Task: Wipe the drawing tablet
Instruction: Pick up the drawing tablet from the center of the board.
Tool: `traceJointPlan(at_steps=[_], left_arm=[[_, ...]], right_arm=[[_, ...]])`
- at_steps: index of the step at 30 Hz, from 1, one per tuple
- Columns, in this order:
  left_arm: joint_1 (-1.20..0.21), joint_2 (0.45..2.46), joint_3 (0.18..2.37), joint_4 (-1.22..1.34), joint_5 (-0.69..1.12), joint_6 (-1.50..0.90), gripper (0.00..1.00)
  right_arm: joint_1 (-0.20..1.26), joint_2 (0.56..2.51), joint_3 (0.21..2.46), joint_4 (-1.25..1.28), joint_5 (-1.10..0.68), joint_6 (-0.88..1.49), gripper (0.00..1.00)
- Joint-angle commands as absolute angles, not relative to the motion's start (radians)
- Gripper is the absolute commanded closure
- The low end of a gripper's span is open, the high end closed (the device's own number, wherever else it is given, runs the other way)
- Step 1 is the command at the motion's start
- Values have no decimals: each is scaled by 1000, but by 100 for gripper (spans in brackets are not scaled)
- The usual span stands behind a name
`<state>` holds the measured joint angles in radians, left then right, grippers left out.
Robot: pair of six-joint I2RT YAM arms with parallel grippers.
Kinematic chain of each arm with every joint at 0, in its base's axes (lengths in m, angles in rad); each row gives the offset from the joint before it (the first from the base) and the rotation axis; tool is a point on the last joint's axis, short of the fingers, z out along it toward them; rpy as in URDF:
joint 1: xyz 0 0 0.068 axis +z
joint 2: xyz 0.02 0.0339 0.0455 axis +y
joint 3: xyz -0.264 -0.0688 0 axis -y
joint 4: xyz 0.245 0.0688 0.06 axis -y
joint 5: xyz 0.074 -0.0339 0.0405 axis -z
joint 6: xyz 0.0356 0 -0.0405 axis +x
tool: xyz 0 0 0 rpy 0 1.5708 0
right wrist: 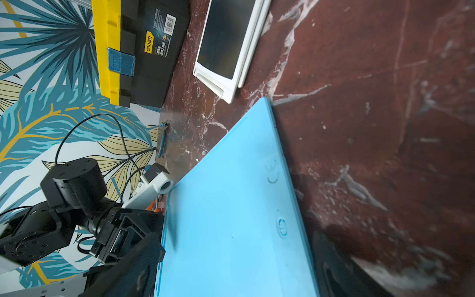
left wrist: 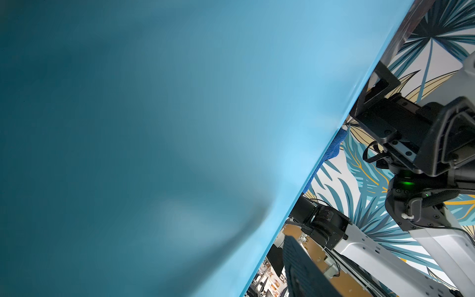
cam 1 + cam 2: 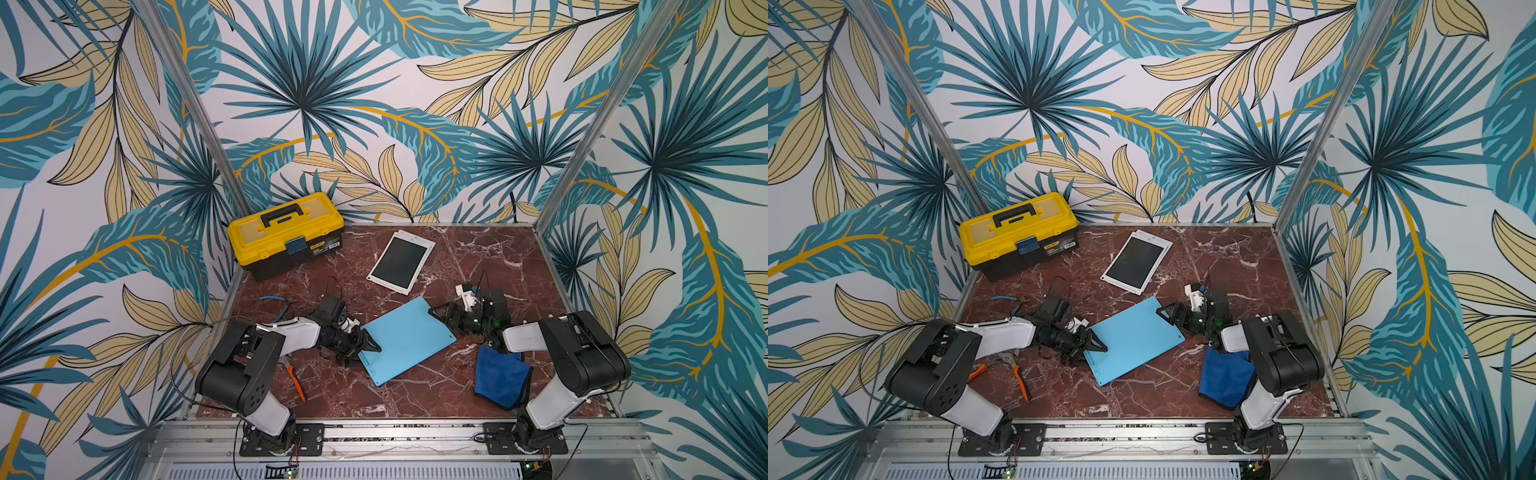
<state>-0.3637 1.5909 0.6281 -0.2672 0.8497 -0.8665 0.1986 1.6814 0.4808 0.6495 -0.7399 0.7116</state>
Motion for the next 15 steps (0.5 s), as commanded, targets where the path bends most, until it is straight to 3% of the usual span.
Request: traceJointPlan(at_steps=[1, 2, 5, 6, 15], left_arm=[[-380, 1659, 596, -189, 690, -807, 45], [-380, 1655, 595, -190, 686, -806, 51], [-377, 1632, 590, -190, 669, -804, 93], [-375, 1623, 585, -191, 665, -806, 100], [-363, 1519, 549, -194, 686, -783, 100]], right_arm=[[279, 1702, 411, 422, -1016, 804, 8], [279, 1695, 411, 408, -1011, 796, 8], [279, 1686, 414, 377, -998, 776, 8], [279, 1684, 414, 368, -992, 772, 8], [278, 1610, 428, 282, -910, 744, 8]])
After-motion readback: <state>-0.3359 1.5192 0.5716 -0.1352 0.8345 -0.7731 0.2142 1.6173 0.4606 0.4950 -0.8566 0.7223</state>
